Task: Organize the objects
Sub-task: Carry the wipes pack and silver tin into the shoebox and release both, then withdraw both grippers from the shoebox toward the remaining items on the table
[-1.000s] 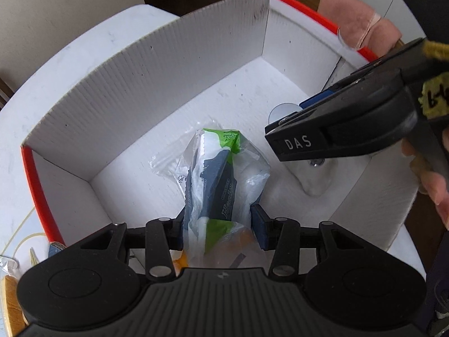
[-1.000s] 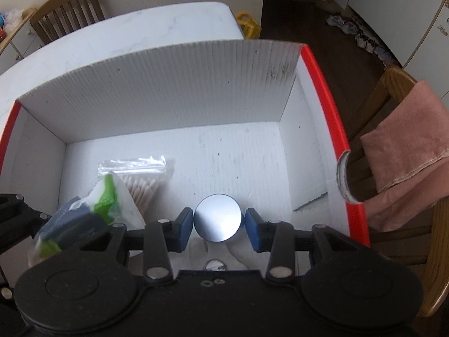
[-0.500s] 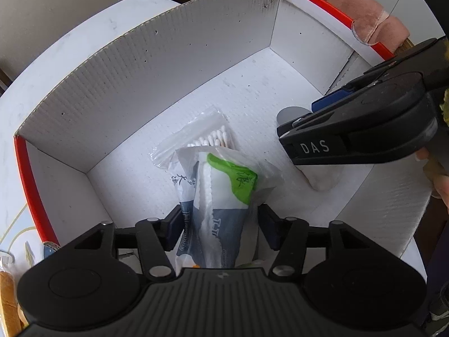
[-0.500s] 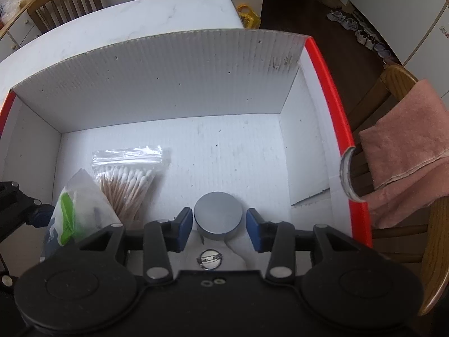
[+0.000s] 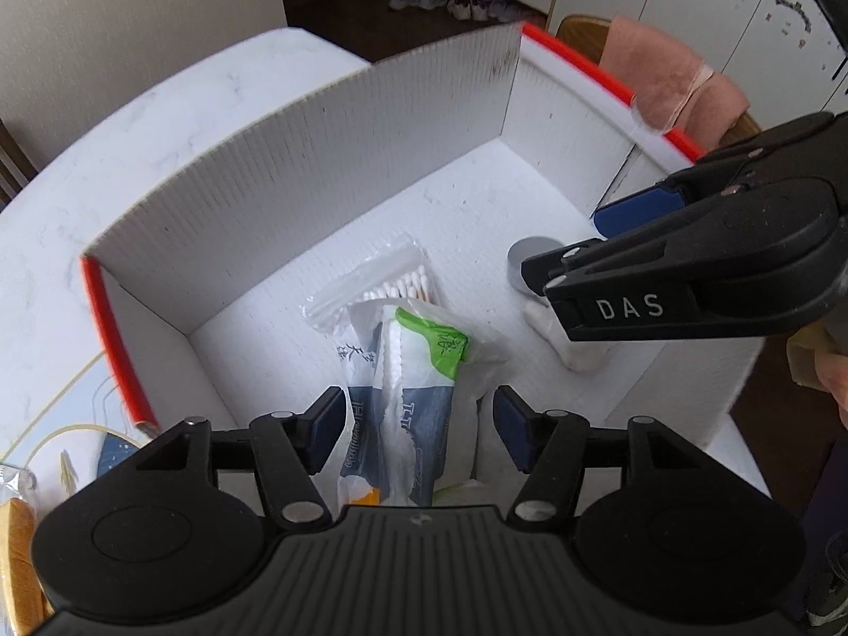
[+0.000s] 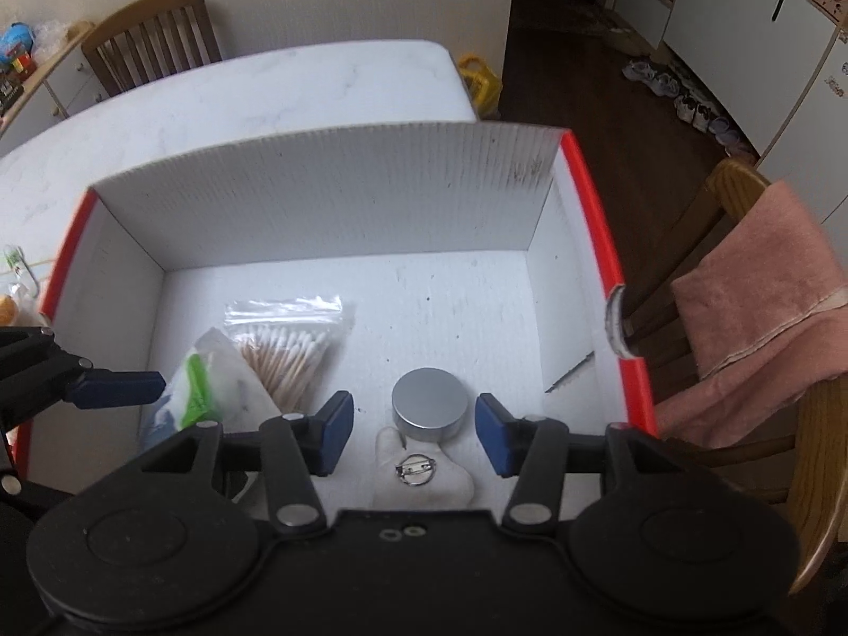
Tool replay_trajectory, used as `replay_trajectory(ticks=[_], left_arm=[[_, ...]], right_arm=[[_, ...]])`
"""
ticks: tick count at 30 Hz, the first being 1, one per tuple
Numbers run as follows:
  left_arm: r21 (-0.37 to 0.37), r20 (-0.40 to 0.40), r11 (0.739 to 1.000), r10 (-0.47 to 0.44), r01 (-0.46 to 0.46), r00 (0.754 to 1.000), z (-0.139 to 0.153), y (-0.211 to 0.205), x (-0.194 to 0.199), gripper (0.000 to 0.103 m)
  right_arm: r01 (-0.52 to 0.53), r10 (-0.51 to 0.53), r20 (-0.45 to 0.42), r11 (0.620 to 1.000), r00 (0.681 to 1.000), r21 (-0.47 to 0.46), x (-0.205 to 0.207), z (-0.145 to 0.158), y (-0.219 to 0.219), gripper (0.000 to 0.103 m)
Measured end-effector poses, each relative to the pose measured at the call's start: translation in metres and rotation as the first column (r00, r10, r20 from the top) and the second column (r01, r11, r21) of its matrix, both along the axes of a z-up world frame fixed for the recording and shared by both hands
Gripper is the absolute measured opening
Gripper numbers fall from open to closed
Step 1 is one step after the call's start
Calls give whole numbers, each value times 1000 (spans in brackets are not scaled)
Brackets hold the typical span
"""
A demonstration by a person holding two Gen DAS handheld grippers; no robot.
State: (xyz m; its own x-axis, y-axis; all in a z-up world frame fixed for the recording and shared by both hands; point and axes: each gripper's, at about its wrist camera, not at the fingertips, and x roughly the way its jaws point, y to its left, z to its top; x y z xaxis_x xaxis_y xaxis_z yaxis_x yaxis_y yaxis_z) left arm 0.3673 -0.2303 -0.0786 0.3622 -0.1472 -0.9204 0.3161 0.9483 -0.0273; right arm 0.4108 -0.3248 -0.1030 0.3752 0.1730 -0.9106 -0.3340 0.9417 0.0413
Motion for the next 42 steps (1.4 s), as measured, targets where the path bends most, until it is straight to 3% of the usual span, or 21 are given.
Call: replay_trajectory(ticks=[20,28,34,38,42], left_arm=[[-94,188,995,-5,23,982,69,39,-51,60],[-115,256,993,5,26,967,89,75,-87,60],[-148,282,989,64,-23,957,97,119,-118,60],[-158,302,986,107,-61,947,100,148,-137,67],[-145,330,986,125,-81,936,100,171,-156,67]], right_arm=[[-69,44,196,990,980,121,-73,83,13,51],[-105,66,254,984,965,142,-112,96,38,52],[-122,74,270,979,960,166,-138,96,62,52],[-150,92,300,973,949,176,-157,100,80,63],[-175,112,322,969,940,174,-174,102,98,66]])
